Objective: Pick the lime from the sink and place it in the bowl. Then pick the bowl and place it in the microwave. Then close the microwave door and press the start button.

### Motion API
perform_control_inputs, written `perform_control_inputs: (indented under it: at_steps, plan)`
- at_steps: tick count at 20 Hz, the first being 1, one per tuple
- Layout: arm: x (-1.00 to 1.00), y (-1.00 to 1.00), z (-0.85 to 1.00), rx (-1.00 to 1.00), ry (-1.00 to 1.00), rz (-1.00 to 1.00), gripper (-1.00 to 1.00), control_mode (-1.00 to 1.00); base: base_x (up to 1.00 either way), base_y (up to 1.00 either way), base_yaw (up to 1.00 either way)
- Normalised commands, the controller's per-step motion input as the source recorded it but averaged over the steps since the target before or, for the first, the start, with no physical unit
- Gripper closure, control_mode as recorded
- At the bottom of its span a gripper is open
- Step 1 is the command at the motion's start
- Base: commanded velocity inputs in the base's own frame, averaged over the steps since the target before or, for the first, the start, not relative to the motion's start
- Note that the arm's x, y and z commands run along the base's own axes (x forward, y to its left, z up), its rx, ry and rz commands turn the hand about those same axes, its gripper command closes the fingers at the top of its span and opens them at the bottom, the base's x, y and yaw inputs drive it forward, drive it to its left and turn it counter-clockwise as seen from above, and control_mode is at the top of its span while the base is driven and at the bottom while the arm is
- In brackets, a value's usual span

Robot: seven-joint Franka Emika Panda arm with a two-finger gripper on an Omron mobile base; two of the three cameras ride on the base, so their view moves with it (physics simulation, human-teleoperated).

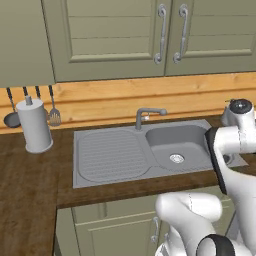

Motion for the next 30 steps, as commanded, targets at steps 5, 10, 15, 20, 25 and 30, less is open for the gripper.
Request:
perform_control_inputs:
  at_steps: [5, 10, 15, 20, 25, 30]
  plan:
    - [-0.23, 0.19, 0.13, -0.03, 0.0, 0.24, 1.0, -1.0, 0.0, 0.0, 0.0]
    - [-0.01, 0.15, -0.05, -0.04, 0.02, 0.04, 1.0, -1.0, 0.0, 0.0, 0.0]
    - [0.0, 0.05, -0.05, -0.04, 0.05, 0.0, 1.0, -1.0, 0.0, 0.0, 0.0]
    - [-0.03, 0.0, 0.0, 0.0, 0.01, 0.0, 1.0, 1.0, -0.14, 0.0, -0.14]
    - [0.0, 0.0, 0.0, 0.0, 0.0, 0.0, 1.0, 1.0, -0.22, 0.0, -0.46]
    - [0.0, 0.0, 0.0, 0.0, 0.0, 0.0, 1.0, 1.0, -0.21, 0.0, -0.58]
